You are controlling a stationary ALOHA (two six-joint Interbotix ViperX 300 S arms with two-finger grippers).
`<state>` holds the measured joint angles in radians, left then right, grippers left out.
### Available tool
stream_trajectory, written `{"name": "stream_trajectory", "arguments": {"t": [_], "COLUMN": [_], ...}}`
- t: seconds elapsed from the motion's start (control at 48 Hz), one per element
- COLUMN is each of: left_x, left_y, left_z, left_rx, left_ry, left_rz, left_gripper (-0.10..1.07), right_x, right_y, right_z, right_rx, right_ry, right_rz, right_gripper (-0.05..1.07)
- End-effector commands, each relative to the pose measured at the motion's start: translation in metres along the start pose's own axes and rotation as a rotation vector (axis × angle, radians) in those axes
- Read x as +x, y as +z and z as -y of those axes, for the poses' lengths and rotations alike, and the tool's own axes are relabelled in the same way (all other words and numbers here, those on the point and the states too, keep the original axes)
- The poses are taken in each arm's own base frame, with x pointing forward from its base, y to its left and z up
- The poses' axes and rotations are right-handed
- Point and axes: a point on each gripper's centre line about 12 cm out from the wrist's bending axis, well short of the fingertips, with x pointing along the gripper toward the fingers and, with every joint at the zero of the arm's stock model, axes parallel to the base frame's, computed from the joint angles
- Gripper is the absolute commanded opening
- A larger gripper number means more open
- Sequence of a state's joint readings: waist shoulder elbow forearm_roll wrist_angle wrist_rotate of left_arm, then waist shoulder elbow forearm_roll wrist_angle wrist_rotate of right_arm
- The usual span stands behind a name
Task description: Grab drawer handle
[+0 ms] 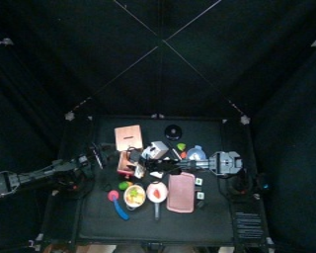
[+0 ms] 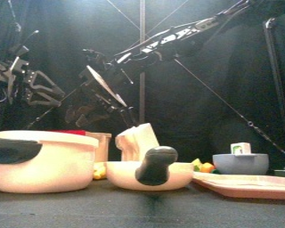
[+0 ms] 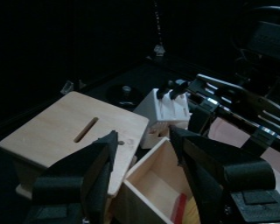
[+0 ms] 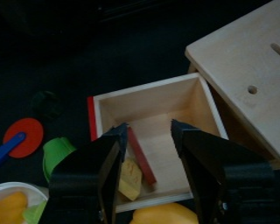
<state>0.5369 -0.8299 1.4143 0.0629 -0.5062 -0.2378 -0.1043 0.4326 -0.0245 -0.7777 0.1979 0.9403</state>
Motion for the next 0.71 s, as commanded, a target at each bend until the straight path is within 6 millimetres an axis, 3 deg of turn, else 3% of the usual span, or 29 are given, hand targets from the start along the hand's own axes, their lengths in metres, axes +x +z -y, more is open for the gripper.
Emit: {"name": "stream_trajectory", "arguments": {"t": [0.0, 0.167, 0.333, 0.542, 0.688], "left_x": [0.002, 0.002, 0.004, 0.009, 0.016], "left_y": [0.004, 0.005, 0.011, 0.020, 0.032], "left_z": [0.001, 0.001, 0.000, -0.007, -0.010], "left_rx": [0.000, 0.000, -0.025, -0.124, -0.139], "left_ry": [-0.002, -0.002, 0.008, 0.072, 0.097], "left_rz": [0.014, 0.017, 0.033, 0.040, 0.024], "left_gripper": [0.87, 0.87, 0.87, 0.87, 0.87], "right_x": [-0.021, -0.050, -0.071, -0.076, -0.074], "right_y": [0.033, 0.045, 0.038, 0.025, 0.009], "right_z": [-0.003, -0.014, -0.034, -0.059, -0.065], "right_rx": [0.041, 0.224, 0.283, 0.413, 0.498], "right_ry": [0.017, 0.066, 0.133, 0.260, 0.315], "right_rz": [0.073, 0.074, 0.061, 0.076, 0.074], "right_gripper": [0.81, 0.81, 0.81, 0.81, 0.81]}}
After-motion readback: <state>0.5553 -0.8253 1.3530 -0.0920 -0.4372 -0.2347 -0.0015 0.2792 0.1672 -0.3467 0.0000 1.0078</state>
